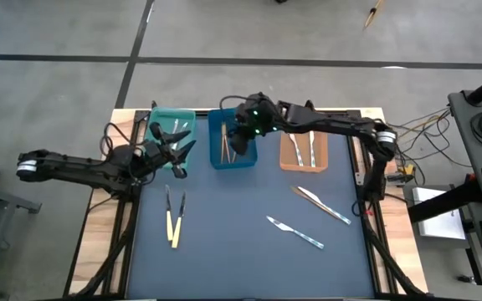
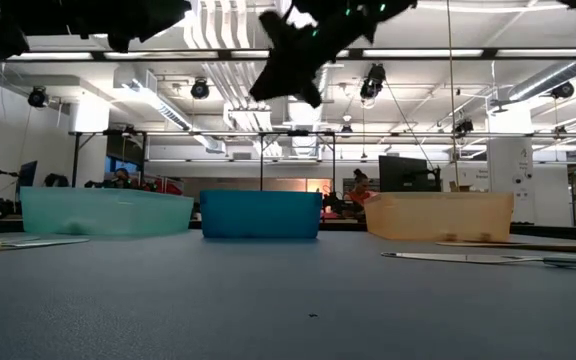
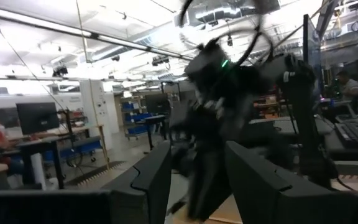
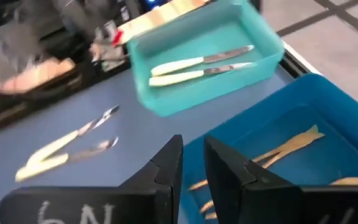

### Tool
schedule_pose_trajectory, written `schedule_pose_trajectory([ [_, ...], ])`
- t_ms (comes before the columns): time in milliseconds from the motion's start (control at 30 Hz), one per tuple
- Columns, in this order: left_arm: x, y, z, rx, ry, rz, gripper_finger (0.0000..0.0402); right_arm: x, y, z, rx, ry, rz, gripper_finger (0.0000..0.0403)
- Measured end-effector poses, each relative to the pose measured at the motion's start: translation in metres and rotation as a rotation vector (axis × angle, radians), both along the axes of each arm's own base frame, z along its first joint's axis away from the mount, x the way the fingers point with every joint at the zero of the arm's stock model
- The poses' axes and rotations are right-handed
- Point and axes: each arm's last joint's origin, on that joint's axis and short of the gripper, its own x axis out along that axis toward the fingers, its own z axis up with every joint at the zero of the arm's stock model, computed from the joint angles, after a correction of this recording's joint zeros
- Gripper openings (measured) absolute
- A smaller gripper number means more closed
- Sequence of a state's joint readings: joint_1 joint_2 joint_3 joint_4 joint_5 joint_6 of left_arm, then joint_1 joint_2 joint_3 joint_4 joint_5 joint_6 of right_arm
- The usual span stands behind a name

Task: Sort silverware by color (type)
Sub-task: Put the yellow knife into the green bin

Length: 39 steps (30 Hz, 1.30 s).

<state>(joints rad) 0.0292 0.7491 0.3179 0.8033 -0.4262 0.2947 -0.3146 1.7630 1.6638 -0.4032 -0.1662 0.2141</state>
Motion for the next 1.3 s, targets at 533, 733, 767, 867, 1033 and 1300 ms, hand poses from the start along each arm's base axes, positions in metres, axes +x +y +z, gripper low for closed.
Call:
schedule_pose_trajectory([
  [533,0.052,-0.019,-0.009,-0.394,0.226,-0.249,0.0132,-0.068,0.110,0.044,-0.305,-0.038,0.245,0.0043],
  [733,0.073,-0.038,-0.012,-0.520,0.368,-0.274,0.0133,-0.089,0.121,0.021,-0.333,-0.120,0.275,0.0043],
  [767,0.076,-0.040,-0.014,-0.545,0.405,-0.253,0.0133,-0.093,0.121,0.017,-0.336,-0.137,0.271,0.0043],
  [867,0.087,-0.045,-0.016,-0.597,0.520,-0.190,0.0133,-0.102,0.120,0.002,-0.334,-0.163,0.258,0.0043],
  [1033,0.106,-0.053,-0.021,-0.661,0.700,-0.113,0.0133,-0.114,0.121,-0.017,-0.323,-0.171,0.257,0.0043],
  [1300,0.118,-0.068,-0.035,-0.778,0.950,0.037,0.0133,-0.117,0.121,-0.030,-0.324,-0.155,0.261,0.0043],
])
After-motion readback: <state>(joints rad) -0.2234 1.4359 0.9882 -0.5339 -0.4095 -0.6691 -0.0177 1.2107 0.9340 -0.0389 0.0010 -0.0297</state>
